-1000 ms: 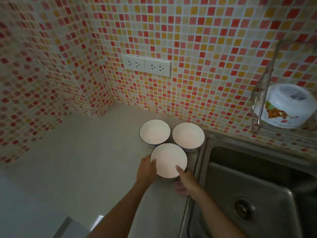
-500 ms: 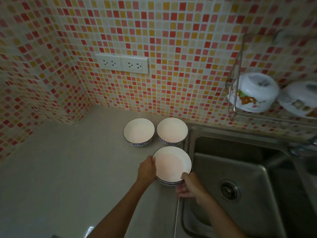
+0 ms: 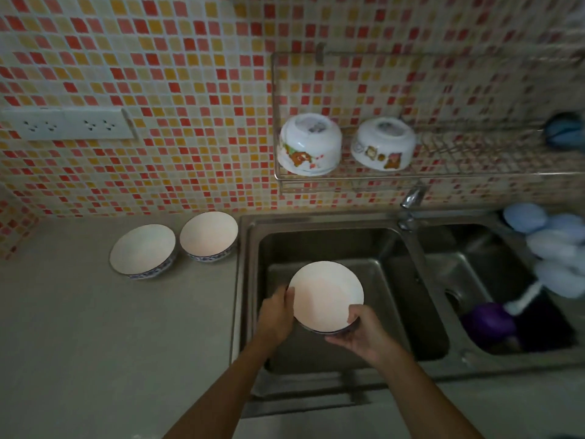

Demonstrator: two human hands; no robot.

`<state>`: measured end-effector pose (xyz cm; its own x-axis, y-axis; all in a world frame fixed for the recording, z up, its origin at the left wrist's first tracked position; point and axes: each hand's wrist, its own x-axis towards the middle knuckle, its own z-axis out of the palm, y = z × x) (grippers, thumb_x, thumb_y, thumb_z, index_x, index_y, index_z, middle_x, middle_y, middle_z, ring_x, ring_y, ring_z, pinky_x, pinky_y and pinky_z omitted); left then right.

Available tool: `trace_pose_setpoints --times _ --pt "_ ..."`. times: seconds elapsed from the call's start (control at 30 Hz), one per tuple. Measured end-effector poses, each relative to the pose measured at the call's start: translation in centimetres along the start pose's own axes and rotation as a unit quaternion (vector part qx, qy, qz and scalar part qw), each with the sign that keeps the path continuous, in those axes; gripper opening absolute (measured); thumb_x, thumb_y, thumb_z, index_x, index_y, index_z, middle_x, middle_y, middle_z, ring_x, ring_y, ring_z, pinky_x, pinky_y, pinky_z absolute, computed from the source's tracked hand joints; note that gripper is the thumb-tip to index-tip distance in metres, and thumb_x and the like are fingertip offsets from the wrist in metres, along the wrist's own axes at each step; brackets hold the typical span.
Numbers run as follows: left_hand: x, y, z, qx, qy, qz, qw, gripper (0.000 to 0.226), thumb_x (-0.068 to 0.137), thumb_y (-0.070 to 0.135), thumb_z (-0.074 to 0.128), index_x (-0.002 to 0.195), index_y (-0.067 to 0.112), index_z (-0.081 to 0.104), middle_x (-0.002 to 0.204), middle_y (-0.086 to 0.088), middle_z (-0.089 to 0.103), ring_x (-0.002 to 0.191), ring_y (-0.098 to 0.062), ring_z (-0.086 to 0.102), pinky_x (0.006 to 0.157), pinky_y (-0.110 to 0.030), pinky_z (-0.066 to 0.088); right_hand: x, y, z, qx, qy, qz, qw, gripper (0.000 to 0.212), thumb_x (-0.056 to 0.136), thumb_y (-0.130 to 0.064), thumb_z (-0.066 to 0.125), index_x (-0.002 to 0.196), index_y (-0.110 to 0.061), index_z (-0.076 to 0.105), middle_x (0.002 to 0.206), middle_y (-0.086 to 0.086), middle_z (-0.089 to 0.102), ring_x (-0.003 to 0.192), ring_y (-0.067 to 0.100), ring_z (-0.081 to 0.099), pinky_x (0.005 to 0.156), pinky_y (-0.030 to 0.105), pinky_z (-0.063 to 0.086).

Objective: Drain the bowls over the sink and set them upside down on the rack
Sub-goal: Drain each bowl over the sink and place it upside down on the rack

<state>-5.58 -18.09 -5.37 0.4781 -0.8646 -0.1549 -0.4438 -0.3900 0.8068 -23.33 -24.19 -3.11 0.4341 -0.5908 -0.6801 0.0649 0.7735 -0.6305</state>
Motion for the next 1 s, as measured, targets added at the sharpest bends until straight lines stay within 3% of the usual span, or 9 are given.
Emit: trace_pose_setpoints --times 0.1,0.17,0.27,0.33,0.47,0.57,0.67,0.8,1.0 --pt "-1.7 0.6 3.2 -0.009 -0.007 0.018 1.000 0.051 0.095 0.055 0.023 0.118 0.022 0.055 0.106 -0.007 0.070 0.096 -0.027 0.066 0.082 -0.043 0.055 -0.3 -0.5 -3.9 0.011 0.037 0.007 0.999 0.041 0.068 -0.013 0.056 0.109 -0.012 0.053 0.112 0.017 0.053 0.096 0.036 0.059 0.074 0.047 0.060" --pt "-2.9 0.1 5.0 0.039 -0.039 -0.008 0.998 0.056 0.094 0.059 0.022 0.133 0.024 0.042 0.114 -0.009 0.067 0.104 -0.028 0.063 0.090 -0.043 0.051 -0.2 -0.7 -6.0 0.019 0.056 0.015 0.998 0.050 0.059 -0.013 0.055 0.109 -0.008 0.054 0.115 0.020 0.053 0.096 0.038 0.059 0.061 0.043 0.061" --pt "-4.7 -1.9 7.9 0.134 -0.080 -0.029 0.987 0.067 0.096 0.053 0.026 0.151 0.019 0.008 0.156 -0.009 0.025 0.143 -0.024 0.025 0.117 -0.037 0.020 0.2 -1.1 -9.2 0.027 0.073 0.019 0.997 0.042 0.076 -0.003 0.054 0.118 -0.004 0.051 0.113 0.020 0.052 0.098 0.039 0.058 0.057 0.041 0.061" --pt "-6.0 -3.2 9.4 0.210 -0.095 -0.010 0.973 0.068 0.097 0.052 0.020 0.150 0.014 -0.001 0.160 -0.006 0.001 0.147 -0.017 0.000 0.119 -0.032 -0.002 0.6 -1.3 -11.1 0.013 0.089 0.012 0.996 0.038 0.085 0.002 0.049 0.123 -0.002 0.050 0.113 0.021 0.054 0.099 0.040 0.058 0.058 0.043 0.061" --pt "-7.6 -5.3 11.4 0.272 -0.061 0.005 0.960 0.084 0.087 0.061 -0.008 0.149 0.008 0.012 0.158 -0.008 0.012 0.146 -0.017 0.004 0.114 -0.022 -0.018 1.8 -1.3 -13.7 -0.044 0.112 -0.004 0.993 0.053 0.085 0.004 0.056 0.135 -0.007 0.048 0.128 0.021 0.053 0.107 0.045 0.058 0.062 0.048 0.059" --pt "-7.4 -5.7 11.7 0.267 -0.043 0.007 0.963 0.088 0.083 0.062 -0.017 0.149 0.010 0.011 0.158 -0.006 0.009 0.143 -0.012 -0.004 0.115 -0.023 -0.016 2.4 -1.5 -14.3 -0.102 0.130 -0.011 0.986 0.056 0.083 0.002 0.061 0.136 -0.010 0.048 0.130 0.017 0.054 0.102 0.038 0.060 0.066 0.050 0.060" --pt "-7.4 -5.7 11.6 0.257 -0.046 -0.004 0.965 0.086 0.081 0.062 -0.018 0.149 0.015 0.004 0.159 -0.001 0.002 0.142 -0.008 -0.009 0.115 -0.025 -0.010 2.9 -1.4 -14.3 -0.169 0.155 -0.021 0.973 0.056 0.079 0.003 0.064 0.130 -0.007 0.046 0.124 0.014 0.055 0.089 0.028 0.061 0.059 0.043 0.061" --pt "-7.5 -5.8 11.9 0.253 -0.034 -0.008 0.967 0.082 0.085 0.060 -0.013 0.150 0.013 0.008 0.159 -0.003 0.008 0.146 -0.012 0.000 0.116 -0.025 -0.007 3.7 -0.9 -13.9 -0.258 0.181 -0.051 0.948 0.060 0.073 0.005 0.068 0.126 -0.009 0.044 0.121 0.012 0.056 0.099 0.032 0.058 0.053 0.036 0.058" --pt "-7.6 -5.6 11.8 0.246 -0.022 0.009 0.969 0.072 0.091 0.053 0.002 0.150 0.014 0.011 0.159 -0.002 0.010 0.146 -0.012 0.004 0.116 -0.024 -0.002 4.2 0.3 -13.5 -0.445 0.186 -0.181 0.857 0.078 0.064 0.000 0.079 0.132 -0.012 0.044 0.122 0.008 0.059 0.105 0.025 0.062 0.066 0.018 0.049"
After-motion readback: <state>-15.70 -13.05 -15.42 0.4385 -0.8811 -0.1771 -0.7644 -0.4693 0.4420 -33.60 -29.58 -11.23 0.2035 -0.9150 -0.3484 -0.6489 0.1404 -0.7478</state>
